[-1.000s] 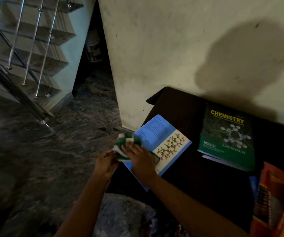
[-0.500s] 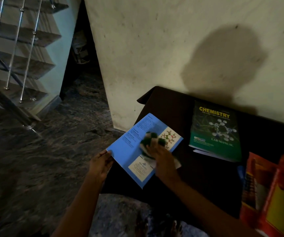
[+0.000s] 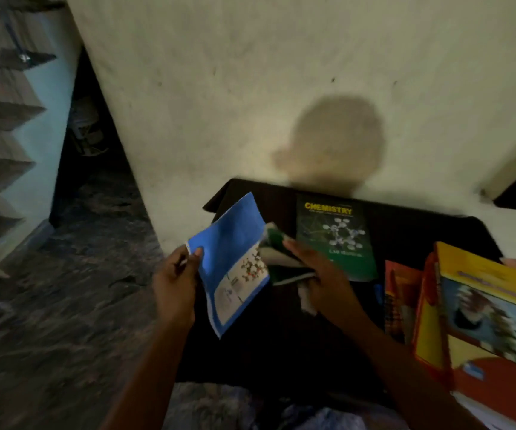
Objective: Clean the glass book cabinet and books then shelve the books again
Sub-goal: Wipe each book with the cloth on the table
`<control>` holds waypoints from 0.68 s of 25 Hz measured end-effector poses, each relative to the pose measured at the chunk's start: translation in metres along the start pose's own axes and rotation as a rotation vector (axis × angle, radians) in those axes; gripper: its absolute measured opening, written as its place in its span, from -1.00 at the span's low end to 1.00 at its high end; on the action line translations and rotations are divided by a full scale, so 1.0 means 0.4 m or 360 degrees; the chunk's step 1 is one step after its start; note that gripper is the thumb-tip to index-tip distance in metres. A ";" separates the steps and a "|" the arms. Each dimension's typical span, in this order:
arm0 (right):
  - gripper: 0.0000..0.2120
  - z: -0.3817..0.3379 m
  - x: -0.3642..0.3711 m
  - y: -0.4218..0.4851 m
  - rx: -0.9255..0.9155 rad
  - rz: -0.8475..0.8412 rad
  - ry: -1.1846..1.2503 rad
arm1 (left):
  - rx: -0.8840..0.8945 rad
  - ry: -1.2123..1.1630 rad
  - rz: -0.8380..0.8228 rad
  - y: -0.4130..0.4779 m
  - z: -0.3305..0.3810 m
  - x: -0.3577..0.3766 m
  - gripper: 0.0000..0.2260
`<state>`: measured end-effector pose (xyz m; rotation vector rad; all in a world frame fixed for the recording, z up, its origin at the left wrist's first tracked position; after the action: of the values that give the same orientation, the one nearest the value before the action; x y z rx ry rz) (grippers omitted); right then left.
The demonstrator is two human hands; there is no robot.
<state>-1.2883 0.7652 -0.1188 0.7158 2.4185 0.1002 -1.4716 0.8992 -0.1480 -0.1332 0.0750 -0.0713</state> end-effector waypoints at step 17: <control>-0.55 0.141 -0.794 -0.402 -0.0098 0.0765 -0.0322 | 0.1997 0.0125 -0.1276 -0.668 0.045 0.631 -0.72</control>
<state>-1.1188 0.4591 -0.0326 1.2040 2.0032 0.2791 -1.2367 0.6183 -0.1118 1.1067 0.0406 -0.9015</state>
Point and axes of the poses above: each hand's wrist, its own y-axis towards the middle knuckle, its own x-axis out of the palm, z = x × y, the point moved 3 cm from there along y, towards the middle knuckle, and after that the axes turned 5 degrees about z, right-handed, at the moved point
